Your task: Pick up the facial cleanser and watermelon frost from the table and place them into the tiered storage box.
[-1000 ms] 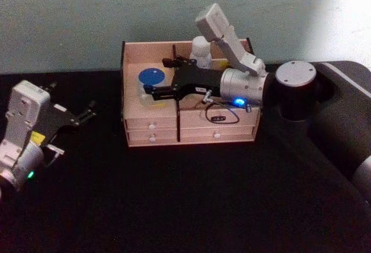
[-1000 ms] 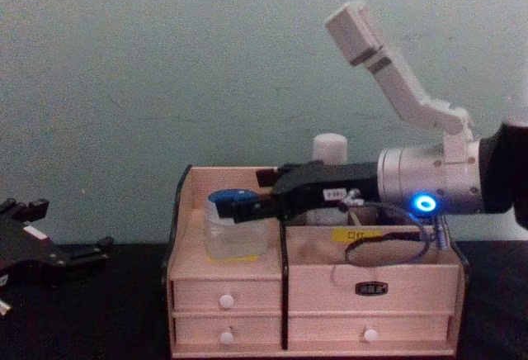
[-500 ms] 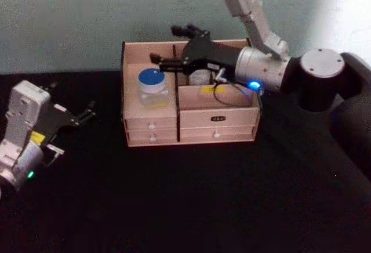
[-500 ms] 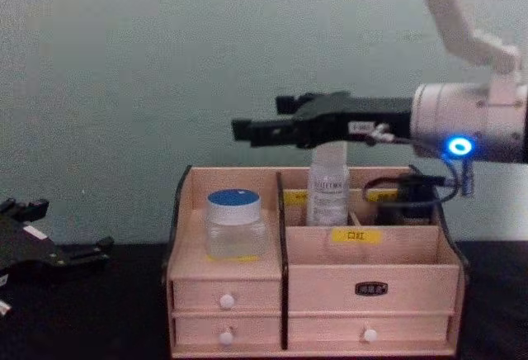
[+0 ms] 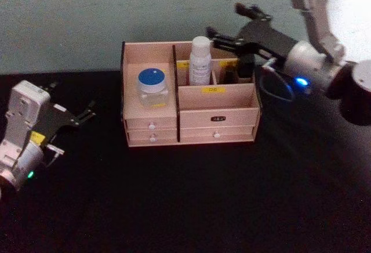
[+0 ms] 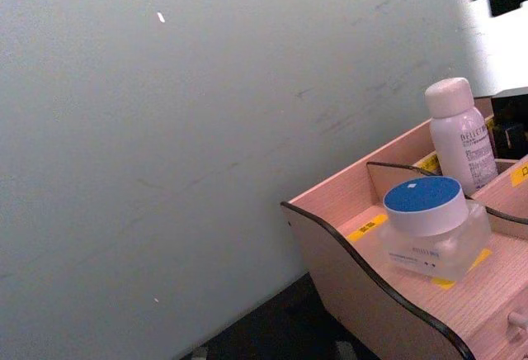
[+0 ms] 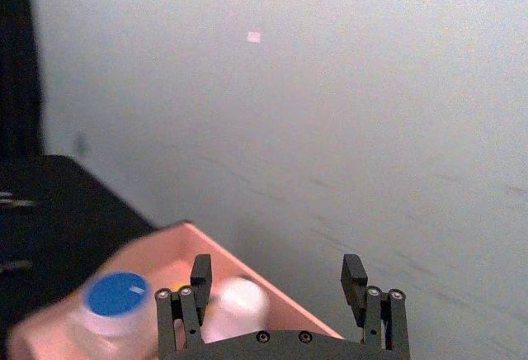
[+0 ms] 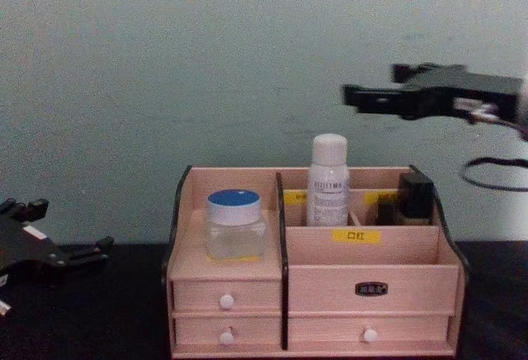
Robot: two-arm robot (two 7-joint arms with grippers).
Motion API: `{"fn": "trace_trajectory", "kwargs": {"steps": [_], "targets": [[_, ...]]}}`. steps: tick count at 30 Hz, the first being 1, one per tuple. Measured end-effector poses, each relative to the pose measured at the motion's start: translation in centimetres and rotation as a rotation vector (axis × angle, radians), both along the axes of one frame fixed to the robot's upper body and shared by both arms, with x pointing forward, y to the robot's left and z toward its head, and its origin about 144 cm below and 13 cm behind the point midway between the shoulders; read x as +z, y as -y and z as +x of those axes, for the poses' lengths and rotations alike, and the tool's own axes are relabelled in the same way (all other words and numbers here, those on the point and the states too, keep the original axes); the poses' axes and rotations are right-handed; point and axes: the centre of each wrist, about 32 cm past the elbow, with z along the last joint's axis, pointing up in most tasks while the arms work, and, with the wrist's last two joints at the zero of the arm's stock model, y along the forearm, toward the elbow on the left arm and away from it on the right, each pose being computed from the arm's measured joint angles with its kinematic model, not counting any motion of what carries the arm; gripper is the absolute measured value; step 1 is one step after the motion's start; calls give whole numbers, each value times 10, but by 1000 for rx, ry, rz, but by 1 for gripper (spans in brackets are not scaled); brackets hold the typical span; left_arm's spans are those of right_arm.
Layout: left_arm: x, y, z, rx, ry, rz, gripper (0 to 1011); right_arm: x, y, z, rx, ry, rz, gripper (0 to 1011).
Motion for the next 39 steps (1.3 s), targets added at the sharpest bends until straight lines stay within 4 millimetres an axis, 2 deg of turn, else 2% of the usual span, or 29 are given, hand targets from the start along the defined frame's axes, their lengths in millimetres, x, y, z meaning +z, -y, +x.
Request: {"fn": "trace_trajectory", "kwargs": {"steps": [7, 23, 31, 39], "targets": [[0, 0, 0, 0, 0, 0, 1001, -12, 20, -18, -112, 4, 20, 1002], [0, 0, 0, 0, 0, 0, 1001, -81, 35, -72, -345, -25, 99, 1003], [0, 0, 0, 0, 0, 0, 1001, -100, 39, -86, -381, -87, 102, 1002], [0, 0, 0, 0, 0, 0, 1001, -110, 41, -89, -380, -160, 83, 1002]]}}
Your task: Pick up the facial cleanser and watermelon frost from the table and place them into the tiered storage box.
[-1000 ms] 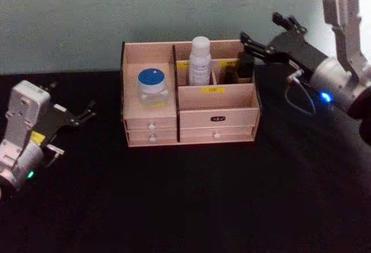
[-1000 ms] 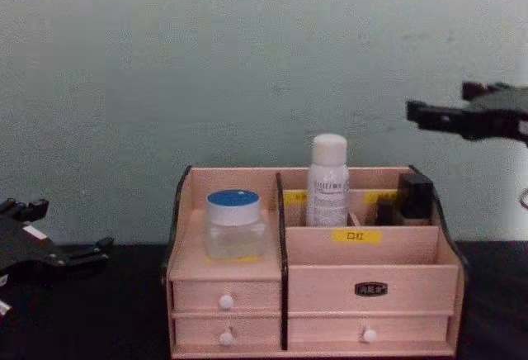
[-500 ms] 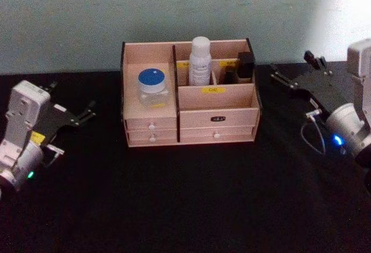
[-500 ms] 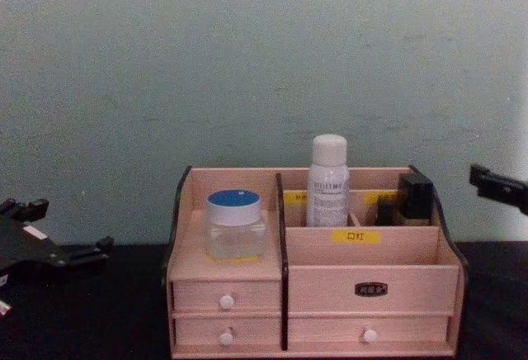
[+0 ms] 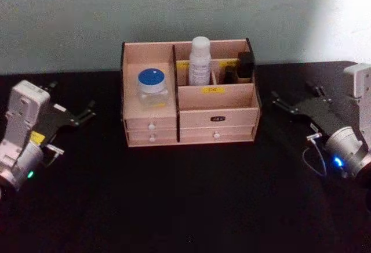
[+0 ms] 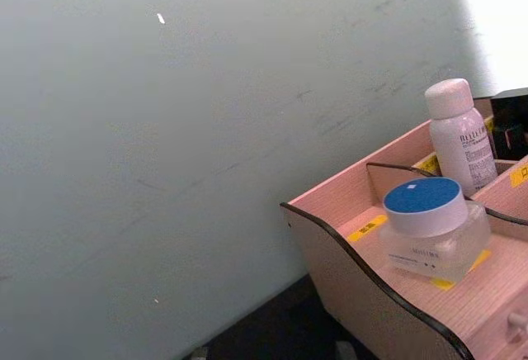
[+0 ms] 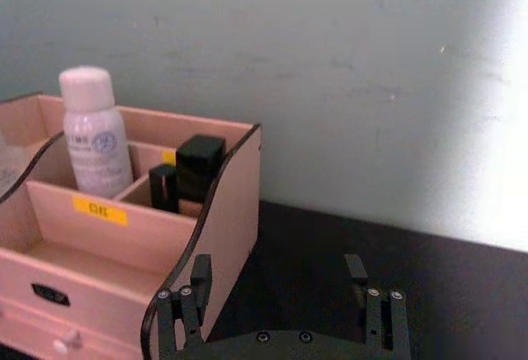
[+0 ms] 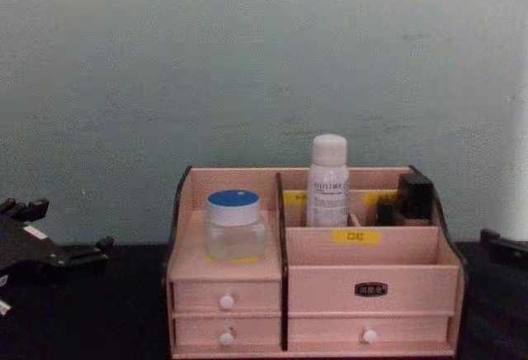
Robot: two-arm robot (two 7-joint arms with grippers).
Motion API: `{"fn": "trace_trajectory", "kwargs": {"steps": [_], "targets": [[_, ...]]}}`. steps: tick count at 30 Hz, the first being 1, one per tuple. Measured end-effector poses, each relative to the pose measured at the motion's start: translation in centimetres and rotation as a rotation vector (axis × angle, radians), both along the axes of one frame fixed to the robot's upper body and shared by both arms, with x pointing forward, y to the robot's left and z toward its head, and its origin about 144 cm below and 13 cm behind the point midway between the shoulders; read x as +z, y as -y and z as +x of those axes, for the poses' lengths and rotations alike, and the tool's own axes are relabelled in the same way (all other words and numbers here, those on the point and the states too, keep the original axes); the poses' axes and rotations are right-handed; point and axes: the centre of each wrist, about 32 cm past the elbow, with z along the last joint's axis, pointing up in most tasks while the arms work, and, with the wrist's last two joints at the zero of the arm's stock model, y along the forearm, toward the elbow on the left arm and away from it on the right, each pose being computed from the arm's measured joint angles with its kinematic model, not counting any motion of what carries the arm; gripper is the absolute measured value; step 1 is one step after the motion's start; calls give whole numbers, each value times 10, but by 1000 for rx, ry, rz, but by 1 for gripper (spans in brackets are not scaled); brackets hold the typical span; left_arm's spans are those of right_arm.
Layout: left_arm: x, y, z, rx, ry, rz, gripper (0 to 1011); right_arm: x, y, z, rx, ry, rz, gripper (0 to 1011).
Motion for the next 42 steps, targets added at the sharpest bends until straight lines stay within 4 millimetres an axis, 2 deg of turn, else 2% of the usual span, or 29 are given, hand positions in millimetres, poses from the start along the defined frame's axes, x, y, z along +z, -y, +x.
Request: {"fn": "trace_trajectory", "kwargs": {"steps": [42], "targets": [[0, 0, 0, 0, 0, 0, 1001, -2, 0, 1, 7, -22, -5, 1002]]}}
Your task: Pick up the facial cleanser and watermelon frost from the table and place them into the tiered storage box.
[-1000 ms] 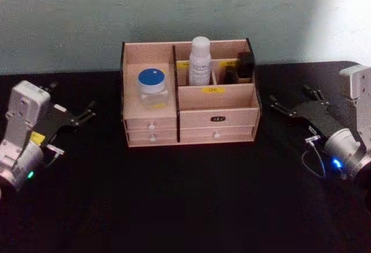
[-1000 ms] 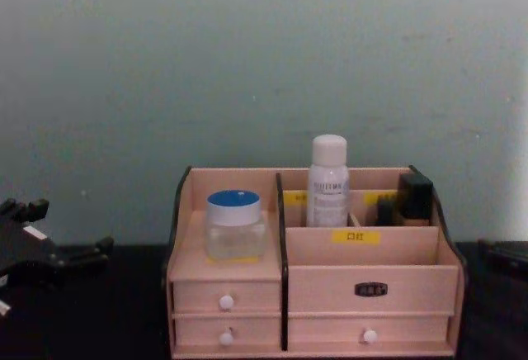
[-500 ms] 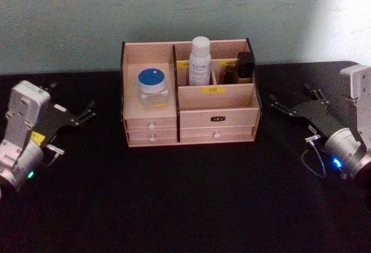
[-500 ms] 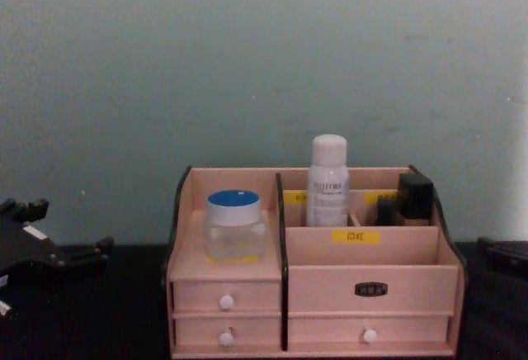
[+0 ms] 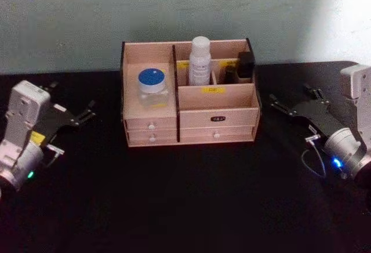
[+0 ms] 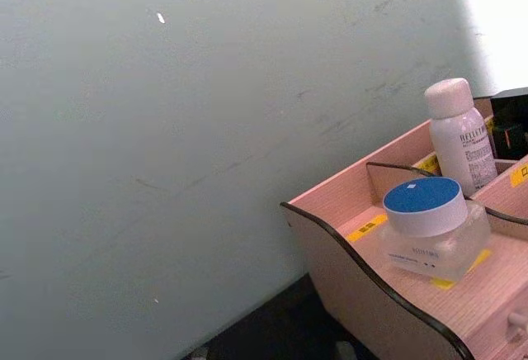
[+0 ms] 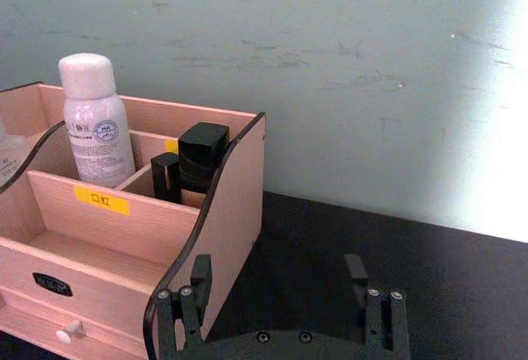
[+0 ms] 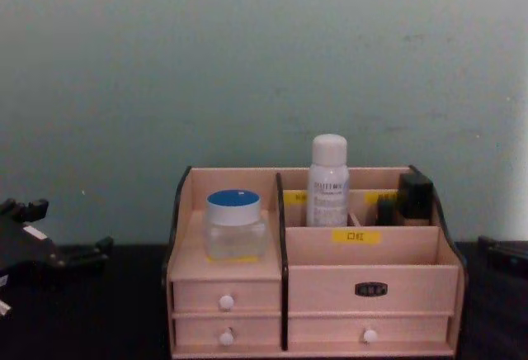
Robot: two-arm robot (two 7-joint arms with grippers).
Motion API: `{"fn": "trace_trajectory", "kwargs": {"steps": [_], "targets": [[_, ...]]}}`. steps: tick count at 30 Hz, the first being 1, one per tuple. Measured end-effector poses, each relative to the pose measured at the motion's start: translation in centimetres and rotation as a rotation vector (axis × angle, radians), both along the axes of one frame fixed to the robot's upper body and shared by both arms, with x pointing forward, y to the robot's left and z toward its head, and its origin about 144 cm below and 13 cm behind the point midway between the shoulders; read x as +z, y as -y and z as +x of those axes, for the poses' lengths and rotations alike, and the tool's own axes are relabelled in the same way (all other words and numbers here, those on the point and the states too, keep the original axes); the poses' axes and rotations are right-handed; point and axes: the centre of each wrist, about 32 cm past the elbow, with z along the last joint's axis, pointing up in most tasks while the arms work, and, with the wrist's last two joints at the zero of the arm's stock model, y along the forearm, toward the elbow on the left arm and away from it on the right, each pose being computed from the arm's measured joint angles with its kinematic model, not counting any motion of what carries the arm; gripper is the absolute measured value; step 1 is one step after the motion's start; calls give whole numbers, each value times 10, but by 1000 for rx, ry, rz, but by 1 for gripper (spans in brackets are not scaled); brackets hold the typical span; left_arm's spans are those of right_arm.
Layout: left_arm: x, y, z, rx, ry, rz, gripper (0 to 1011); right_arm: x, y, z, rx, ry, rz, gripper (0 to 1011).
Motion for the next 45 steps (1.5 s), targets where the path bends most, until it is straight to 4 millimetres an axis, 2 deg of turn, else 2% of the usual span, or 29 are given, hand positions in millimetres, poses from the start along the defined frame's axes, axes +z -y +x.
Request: {"fn": "trace_trajectory", "kwargs": {"steps": [45], "targets": [[0, 0, 0, 0, 0, 0, 1001, 0, 0, 0, 0, 0, 0, 1003]]}}
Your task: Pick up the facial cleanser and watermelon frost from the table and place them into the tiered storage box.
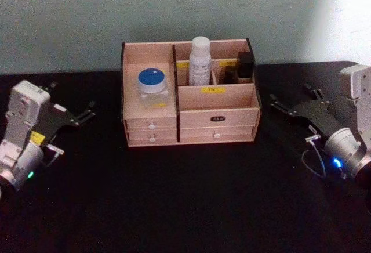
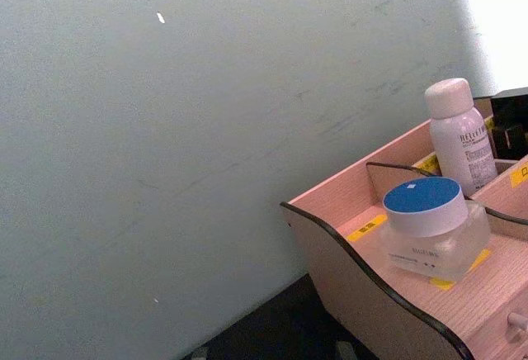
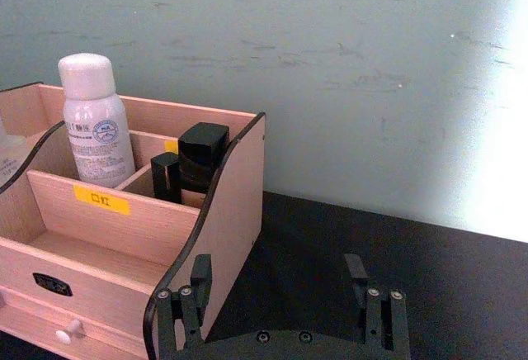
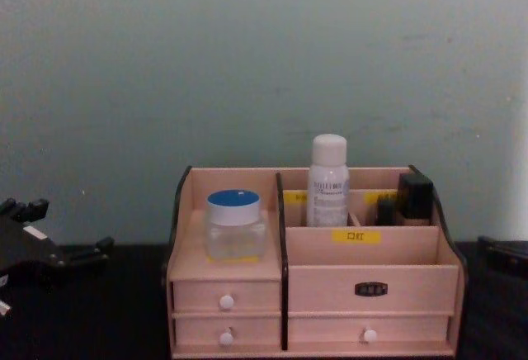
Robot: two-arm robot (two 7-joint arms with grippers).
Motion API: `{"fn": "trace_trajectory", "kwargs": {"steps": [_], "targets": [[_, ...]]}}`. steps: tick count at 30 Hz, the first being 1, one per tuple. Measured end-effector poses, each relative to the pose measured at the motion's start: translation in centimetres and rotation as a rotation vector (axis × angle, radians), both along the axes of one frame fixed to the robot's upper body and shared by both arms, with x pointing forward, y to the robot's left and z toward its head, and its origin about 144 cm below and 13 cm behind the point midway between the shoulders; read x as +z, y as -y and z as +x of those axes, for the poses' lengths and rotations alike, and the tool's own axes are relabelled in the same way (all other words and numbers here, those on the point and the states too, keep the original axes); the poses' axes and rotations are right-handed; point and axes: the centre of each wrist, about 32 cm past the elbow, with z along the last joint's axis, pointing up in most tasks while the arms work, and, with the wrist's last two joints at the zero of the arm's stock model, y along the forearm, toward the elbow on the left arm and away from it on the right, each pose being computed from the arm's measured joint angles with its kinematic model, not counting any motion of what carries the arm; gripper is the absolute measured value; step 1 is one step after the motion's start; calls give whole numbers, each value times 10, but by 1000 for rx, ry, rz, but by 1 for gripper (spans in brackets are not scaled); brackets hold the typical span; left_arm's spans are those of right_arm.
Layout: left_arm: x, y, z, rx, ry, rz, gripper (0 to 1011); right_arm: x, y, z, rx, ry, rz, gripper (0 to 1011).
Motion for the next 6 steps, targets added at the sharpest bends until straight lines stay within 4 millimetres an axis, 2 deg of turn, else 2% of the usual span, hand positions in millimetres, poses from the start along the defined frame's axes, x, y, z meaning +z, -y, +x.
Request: {"fn": "trace_trajectory", "kwargs": {"steps": [6], "targets": [[0, 0, 0, 0, 0, 0, 1002, 0, 0, 0, 0, 0, 0, 1003]]}}
